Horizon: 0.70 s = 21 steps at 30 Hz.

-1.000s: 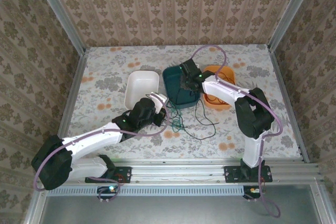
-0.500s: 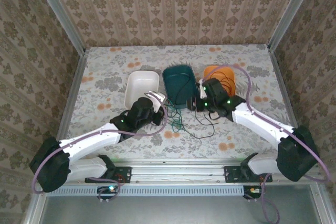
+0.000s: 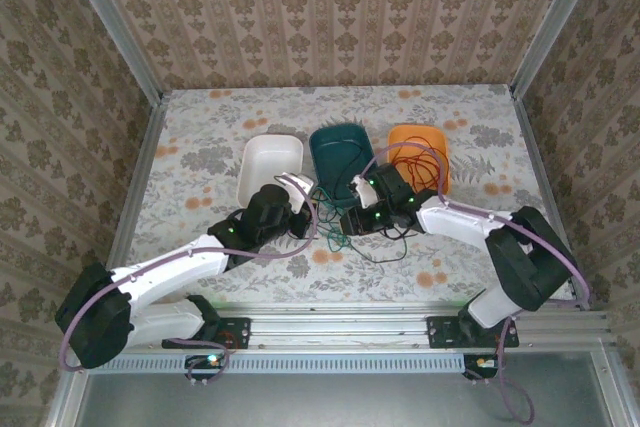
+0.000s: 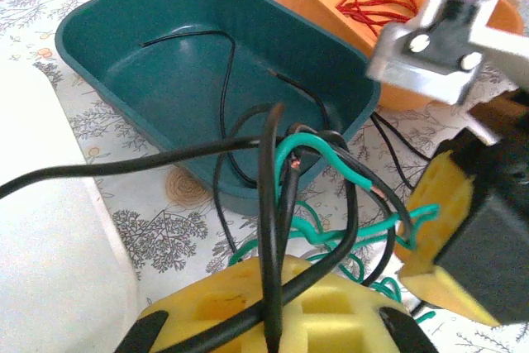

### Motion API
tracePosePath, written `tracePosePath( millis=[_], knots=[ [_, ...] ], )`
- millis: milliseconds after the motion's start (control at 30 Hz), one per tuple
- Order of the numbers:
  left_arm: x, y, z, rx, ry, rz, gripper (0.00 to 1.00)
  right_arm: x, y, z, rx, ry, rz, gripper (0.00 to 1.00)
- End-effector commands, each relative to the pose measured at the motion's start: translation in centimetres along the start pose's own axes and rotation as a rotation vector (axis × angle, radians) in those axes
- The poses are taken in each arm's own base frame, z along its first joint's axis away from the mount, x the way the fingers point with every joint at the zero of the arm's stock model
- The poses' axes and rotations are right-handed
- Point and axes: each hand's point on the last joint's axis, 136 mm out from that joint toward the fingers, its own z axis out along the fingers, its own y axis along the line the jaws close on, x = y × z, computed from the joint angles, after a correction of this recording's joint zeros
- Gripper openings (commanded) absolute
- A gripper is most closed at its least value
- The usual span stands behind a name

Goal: Untangle the cables

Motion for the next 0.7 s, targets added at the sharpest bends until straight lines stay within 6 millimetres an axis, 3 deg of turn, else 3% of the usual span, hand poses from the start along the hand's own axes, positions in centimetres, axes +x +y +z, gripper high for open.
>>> tracePosePath(
  millis=[0, 200, 433, 667],
  knots=[
    [-1.2, -0.2, -0.7, 0.012, -0.035, -0.021, 0.0, -1.6, 1.1, 0.0, -0.029, -0.037, -0.014, 0.14],
    [-1.1, 1.2, -0.8, -0.069, -0.032, -0.025, 0.0, -0.6, -1.7, -2.9, 0.143, -0.101, 0.0, 0.0],
    [-0.1, 2.0, -0.6, -0.106, 0.004, -0.034, 0.0, -1.4, -6.4, -10.6, 0.434, -0.353, 0.16, 0.0],
    [0.7, 2.8, -0.6, -0.14, 0.025, -0.051, 0.04, -2.1, -7.8, -17.8, 0.599, -0.595, 0.275, 0.0]
  ],
)
